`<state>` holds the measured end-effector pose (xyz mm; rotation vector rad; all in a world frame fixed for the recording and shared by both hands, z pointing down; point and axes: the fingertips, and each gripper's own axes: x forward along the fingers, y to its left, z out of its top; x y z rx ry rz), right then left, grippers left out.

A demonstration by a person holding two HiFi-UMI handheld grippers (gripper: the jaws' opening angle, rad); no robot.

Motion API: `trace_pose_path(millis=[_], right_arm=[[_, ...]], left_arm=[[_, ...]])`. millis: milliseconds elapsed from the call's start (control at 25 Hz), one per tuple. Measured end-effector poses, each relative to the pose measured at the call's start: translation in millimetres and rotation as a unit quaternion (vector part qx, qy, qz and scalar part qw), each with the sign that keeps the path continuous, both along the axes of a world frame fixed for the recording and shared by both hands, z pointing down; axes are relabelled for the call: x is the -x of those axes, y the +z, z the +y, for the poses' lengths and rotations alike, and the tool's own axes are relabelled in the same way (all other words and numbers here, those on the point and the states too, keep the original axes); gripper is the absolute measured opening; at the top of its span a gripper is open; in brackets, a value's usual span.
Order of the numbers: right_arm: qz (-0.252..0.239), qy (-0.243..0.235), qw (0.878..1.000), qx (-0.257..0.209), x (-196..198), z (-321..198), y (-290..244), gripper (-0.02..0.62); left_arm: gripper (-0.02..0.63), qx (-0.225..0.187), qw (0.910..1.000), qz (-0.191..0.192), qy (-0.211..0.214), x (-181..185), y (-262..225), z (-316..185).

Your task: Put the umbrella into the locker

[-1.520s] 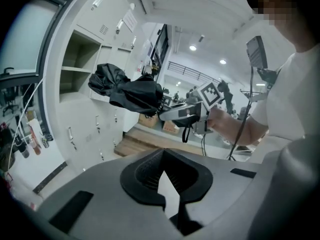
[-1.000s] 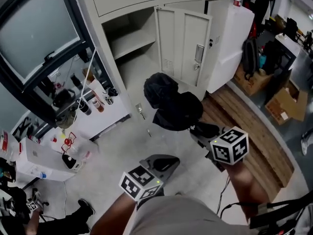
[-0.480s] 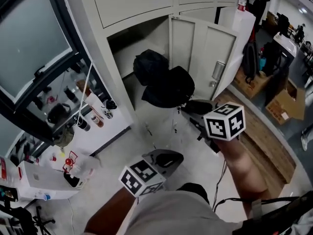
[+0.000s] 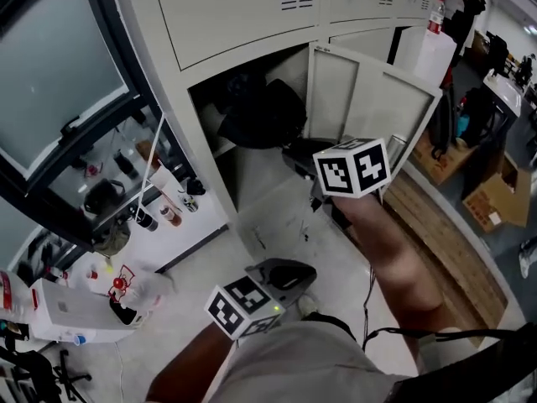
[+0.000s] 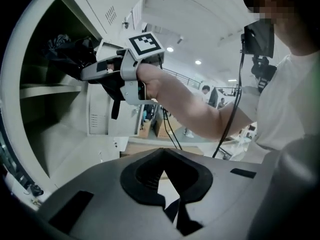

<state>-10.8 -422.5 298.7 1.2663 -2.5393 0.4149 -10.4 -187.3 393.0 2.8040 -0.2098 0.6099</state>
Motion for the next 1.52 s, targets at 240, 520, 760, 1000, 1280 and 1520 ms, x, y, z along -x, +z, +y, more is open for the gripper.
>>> trace_pose_path(millis=[240, 520, 760, 1000, 1280, 1520], right_arm=[[0.012, -0.026, 1.0, 0.006, 15, -56, -11, 0.152], [0.035, -0.042, 0.998, -0.004, 38, -114, -15, 0.152], [0.05, -0.057, 0.997, -0.009, 61, -147, -19, 0.152], [0.066, -0.065, 0.996, -0.017, 80, -171, -21, 0.152], [0.099, -0.07, 0.992, -0.021, 94, -190, -13, 0.152], [0.107, -0.066, 0.992, -0.015, 97, -197, -5, 0.152]], left_arm=[[0.009, -0.006, 0.9997, 0.011, -0.019, -16, -8, -38], [0.009, -0.008, 0.9994, 0.002, -0.034, -23, -8, -64], [0.009, -0.012, 0.9983, 0.005, -0.058, -19, -10, -85], [0.009, -0.013, 0.9967, 0.004, -0.08, -11, -10, -100], [0.009, -0.008, 0.9953, 0.001, -0.097, -1, -7, -107], [0.009, 0.001, 0.9948, -0.002, -0.101, 6, -3, -108]])
